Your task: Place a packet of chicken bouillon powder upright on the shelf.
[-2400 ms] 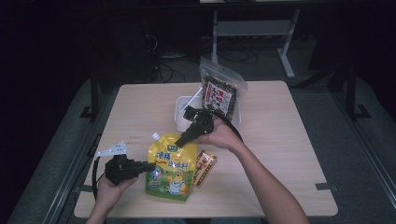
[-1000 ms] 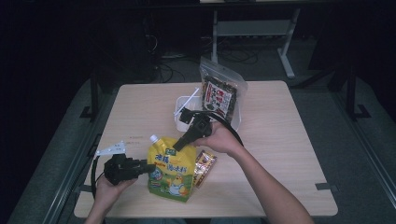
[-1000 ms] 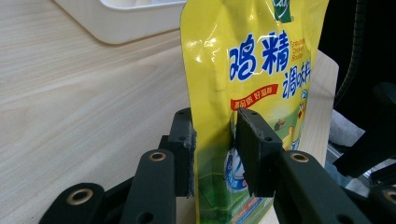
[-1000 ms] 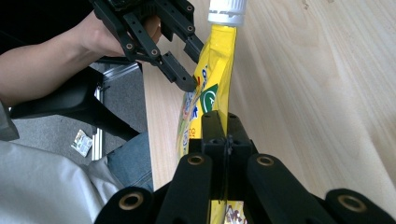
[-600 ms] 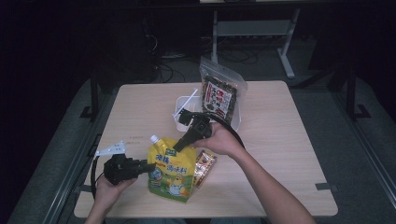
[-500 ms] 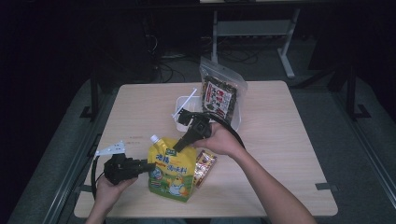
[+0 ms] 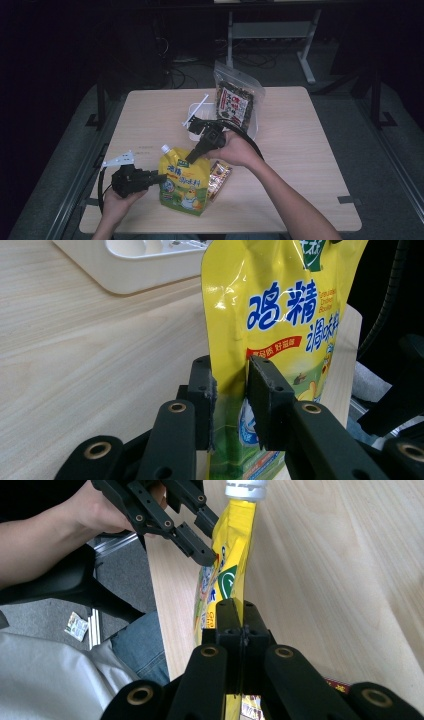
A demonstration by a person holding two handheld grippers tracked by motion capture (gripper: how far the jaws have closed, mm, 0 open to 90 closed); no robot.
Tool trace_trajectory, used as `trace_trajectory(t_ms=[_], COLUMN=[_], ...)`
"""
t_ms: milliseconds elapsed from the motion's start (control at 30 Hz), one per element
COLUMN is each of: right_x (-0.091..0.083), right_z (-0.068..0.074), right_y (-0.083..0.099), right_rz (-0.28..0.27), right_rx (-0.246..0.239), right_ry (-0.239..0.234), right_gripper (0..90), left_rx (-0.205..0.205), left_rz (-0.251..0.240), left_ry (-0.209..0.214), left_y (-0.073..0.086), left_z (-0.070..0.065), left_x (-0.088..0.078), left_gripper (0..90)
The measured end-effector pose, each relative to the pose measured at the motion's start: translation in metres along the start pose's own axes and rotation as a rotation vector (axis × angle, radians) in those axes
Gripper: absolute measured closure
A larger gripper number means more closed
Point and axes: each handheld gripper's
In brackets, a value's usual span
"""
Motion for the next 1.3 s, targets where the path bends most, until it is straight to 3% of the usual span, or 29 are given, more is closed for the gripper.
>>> trace_trajectory(t_ms=[333,700,967,1167,1200,1300], right_x=[-0.001,-0.003,-0.011,-0.023,-0.028,-0.034], right_z=[0.003,0.017,0.028,0.032,0.035,0.037], right_y=[0.0,-0.004,-0.01,-0.011,-0.012,-0.013], right_rz=[-0.007,-0.032,-0.075,-0.123,-0.141,-0.159], right_rx=[0.013,0.03,0.049,0.08,0.084,0.083], right_ry=[0.002,-0.028,-0.024,0.004,0.024,0.054], right_gripper=[89.2,89.4,89.4,89.4,89.5,89.5], left_rx=[0.003,0.003,0.0,0.002,0.017,0.027], left_rz=[-0.004,-0.025,-0.033,-0.031,-0.016,-0.006], left_ry=[0.002,-0.029,-0.104,-0.159,-0.201,-0.227], left_y=[-0.001,0.0,0.004,0.007,0.008,0.01], left_z=[-0.001,0.002,0.006,0.007,0.007,0.007], left_x=[-0.001,-0.012,-0.023,-0.025,-0.024,-0.023], left_gripper=[72.1,62.1,54.9,47.7,46.4,41.1])
Point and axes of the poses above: each handheld gripper's, and its own axes: x roughly forward along the jaws, y roughly out of its underside, z roughly to its left, and after that the axes turned 15 degrees about -y, right-handed
